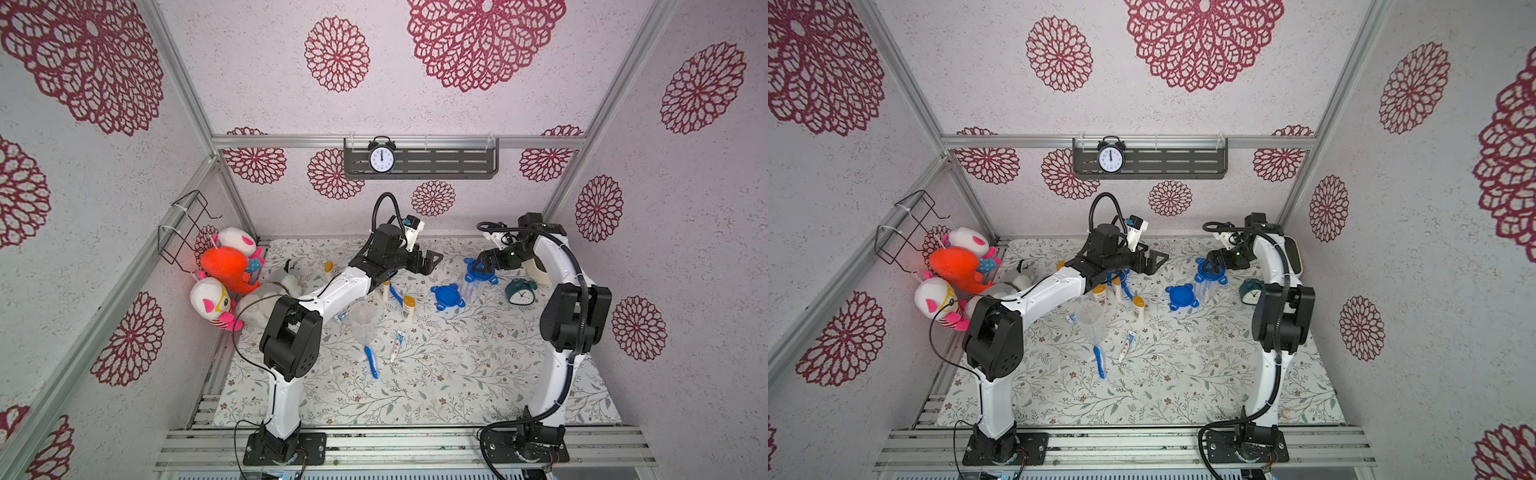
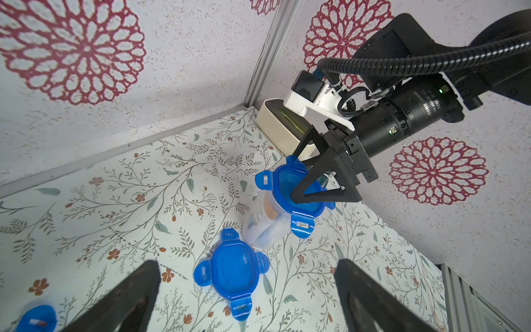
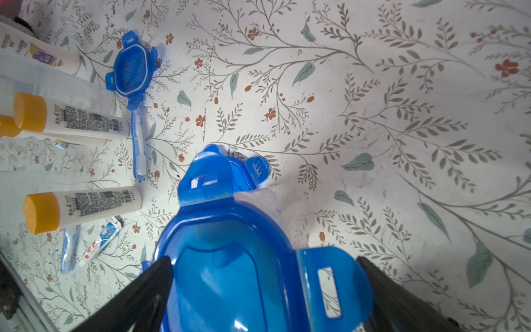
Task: Pack away toiletry kits
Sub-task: Adjust the lid on the container.
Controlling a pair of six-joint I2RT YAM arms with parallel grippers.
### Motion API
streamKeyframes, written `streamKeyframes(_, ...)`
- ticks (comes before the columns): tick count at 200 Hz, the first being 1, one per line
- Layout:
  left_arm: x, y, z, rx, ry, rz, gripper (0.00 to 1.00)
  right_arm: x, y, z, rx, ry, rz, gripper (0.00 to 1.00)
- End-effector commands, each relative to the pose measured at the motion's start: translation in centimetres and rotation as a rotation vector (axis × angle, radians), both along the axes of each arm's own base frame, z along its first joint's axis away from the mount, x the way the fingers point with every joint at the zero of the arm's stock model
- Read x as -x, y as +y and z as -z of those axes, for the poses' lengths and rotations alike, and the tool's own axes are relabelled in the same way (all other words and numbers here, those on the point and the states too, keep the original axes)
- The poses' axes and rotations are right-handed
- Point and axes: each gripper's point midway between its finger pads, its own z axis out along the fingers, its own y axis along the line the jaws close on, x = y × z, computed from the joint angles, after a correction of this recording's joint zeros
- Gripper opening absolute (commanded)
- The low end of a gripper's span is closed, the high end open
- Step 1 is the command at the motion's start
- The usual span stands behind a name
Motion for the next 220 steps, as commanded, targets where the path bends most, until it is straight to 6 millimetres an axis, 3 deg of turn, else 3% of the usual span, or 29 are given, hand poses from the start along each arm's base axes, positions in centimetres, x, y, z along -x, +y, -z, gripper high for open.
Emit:
streamKeyframes(1,-0.2,-0.1,-0.7,0.009,-0.011,0.005,0.99,0.5,0.4,-2.6,-0.019,-0.05,0.0,0.99)
streamKeyframes(108,-0.4,-0.3,-0.2,0.011,0.005,0.008,0.99,0.9,1.5,-3.3,-0.009,-0.07,-0.021,0.99)
streamKeyframes(164,-0.3,-0.3,-0.3,0.012,0.008,0.007,0.99,0.8,1.1,-3.6,0.011,-0.079,0.003,0.99)
streamKeyframes(191,-0.4,-0.4,-0.1,0.01,0.01,0.008,0.99,0.1,0.5,-4.7,0.04,-0.134,0.041,0.99)
streamKeyframes(220,-0.4,-0.2,0.0,0.007,0.011,0.004,0.99,-0.2,-0.4,-7.8,0.081,-0.245,0.083,0.99)
